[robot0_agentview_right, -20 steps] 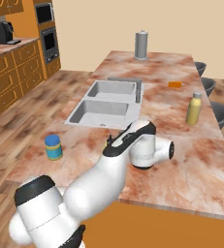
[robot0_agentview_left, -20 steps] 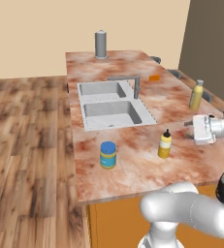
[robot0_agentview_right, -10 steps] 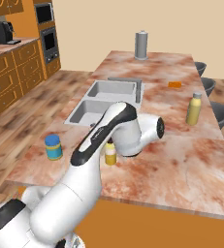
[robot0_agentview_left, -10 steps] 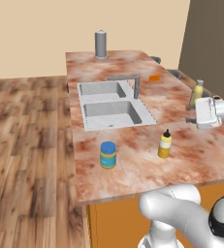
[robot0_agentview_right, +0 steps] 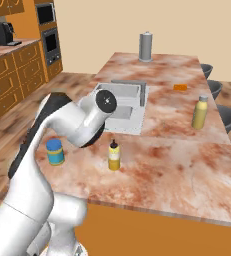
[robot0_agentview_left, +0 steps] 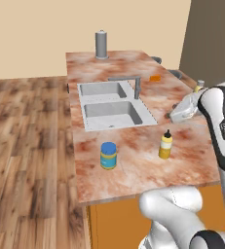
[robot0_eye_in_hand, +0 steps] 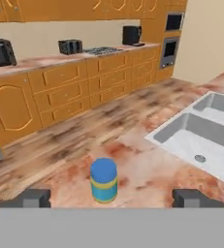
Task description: Move the mayonnaise and mustard from the cabinet to the dining counter.
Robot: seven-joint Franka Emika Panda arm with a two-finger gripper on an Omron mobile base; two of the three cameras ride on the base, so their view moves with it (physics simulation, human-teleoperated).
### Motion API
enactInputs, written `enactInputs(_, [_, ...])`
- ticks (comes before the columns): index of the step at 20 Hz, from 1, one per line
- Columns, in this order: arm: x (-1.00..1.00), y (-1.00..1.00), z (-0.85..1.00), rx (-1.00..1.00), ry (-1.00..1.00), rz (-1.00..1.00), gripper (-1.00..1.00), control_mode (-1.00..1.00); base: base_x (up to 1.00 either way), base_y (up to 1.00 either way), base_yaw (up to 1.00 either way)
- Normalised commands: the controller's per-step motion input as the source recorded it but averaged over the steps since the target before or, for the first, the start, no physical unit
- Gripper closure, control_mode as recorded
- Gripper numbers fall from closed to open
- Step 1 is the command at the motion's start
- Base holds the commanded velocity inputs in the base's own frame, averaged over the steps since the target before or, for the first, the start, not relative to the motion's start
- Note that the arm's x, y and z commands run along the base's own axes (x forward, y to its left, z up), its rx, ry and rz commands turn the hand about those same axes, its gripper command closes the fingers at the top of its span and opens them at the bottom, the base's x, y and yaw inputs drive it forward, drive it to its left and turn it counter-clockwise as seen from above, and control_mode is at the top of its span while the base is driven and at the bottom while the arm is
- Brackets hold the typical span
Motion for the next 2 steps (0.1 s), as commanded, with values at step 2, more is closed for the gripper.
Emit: enactInputs(2, [-0.20, 0.60, 0.00, -0.24, 0.49, -0.45, -1.00, -1.00, 0.00, 0.00, 0.00])
